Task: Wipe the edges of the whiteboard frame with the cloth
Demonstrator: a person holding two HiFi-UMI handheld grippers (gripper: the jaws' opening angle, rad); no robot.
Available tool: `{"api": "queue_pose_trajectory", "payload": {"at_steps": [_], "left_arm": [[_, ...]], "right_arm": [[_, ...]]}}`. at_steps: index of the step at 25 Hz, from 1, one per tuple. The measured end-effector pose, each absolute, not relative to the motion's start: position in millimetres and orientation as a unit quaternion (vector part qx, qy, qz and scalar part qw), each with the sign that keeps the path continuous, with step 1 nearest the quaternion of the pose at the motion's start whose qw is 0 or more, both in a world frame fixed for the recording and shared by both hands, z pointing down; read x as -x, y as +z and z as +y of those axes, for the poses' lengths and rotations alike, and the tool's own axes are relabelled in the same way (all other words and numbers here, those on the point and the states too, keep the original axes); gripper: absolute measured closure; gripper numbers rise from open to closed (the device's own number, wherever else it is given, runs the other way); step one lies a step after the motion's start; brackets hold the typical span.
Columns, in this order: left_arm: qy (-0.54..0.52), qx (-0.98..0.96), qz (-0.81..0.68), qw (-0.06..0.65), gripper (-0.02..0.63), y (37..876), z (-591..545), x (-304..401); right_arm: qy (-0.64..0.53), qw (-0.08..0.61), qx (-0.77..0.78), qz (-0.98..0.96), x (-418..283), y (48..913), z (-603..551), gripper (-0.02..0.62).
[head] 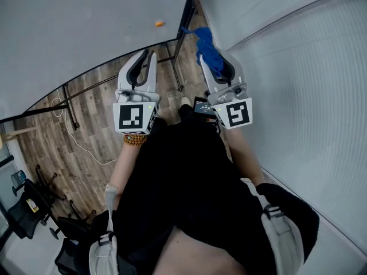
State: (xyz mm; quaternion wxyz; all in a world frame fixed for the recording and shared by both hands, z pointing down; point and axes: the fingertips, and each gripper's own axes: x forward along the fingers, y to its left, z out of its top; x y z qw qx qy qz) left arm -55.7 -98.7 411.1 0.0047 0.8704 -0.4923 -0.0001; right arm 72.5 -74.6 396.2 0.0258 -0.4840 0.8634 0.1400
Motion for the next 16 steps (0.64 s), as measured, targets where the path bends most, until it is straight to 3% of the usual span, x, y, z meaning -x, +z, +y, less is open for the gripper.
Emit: {"api": "queue_pose_trajectory", "payload": {"at_steps": [16], "left_arm": [[-0.008,-0.87,-0.493,-0.005,0.457,414.7,-90.5,67.5]], "right_arm": [[0.136,0.036,0.484,0.864,-66.1,391.9,-69.9,0.483]]}}
